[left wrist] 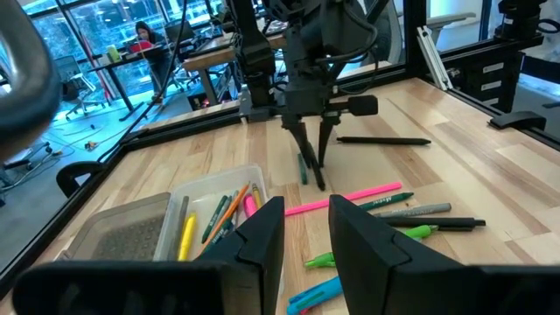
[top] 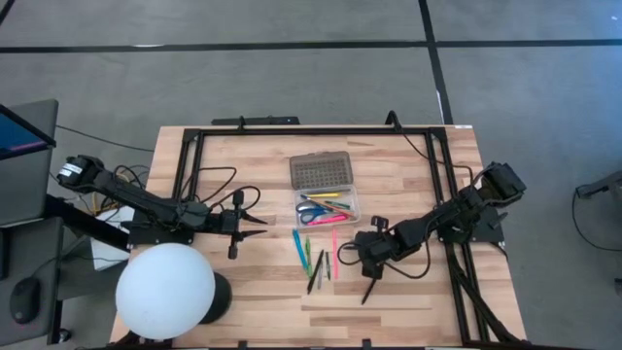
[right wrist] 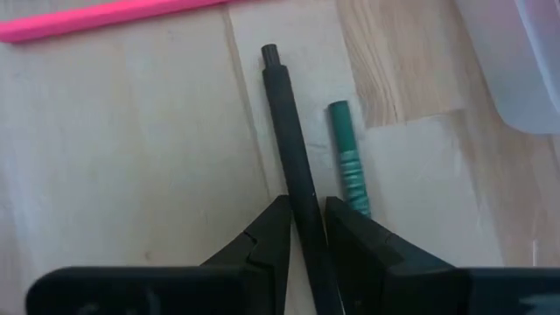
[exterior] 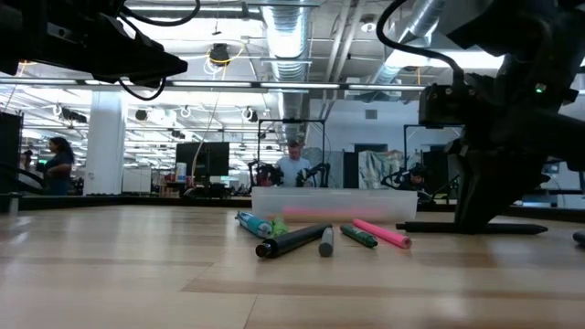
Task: Pick & place school supplies into a supply box
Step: Put the black pen into the supply box
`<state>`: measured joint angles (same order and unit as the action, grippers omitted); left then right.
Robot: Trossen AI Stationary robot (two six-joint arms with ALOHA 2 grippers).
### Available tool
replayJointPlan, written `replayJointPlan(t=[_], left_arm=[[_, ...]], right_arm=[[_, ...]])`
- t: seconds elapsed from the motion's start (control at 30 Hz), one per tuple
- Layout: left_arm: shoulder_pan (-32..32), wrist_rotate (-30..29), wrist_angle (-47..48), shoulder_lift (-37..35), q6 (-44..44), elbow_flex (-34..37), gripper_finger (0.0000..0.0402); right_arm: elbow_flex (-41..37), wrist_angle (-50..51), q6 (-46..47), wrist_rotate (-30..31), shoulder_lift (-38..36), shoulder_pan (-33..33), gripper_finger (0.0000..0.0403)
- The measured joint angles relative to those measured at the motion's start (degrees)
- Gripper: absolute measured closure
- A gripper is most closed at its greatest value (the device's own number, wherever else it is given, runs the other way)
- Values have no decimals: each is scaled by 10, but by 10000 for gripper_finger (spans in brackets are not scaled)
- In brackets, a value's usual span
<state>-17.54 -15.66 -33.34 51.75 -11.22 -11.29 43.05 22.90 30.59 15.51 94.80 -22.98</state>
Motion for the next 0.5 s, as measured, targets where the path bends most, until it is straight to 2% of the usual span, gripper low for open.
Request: replayJointPlan(t=[0.3, 0.5], left_arm=[[0, -1, 0, 0, 0, 0, 315], [0, -1, 0, 0, 0, 0, 315]], right_arm=[[-1, 3, -4, 1, 1, -1, 338], [-1, 3, -19, 1, 1, -1, 364]])
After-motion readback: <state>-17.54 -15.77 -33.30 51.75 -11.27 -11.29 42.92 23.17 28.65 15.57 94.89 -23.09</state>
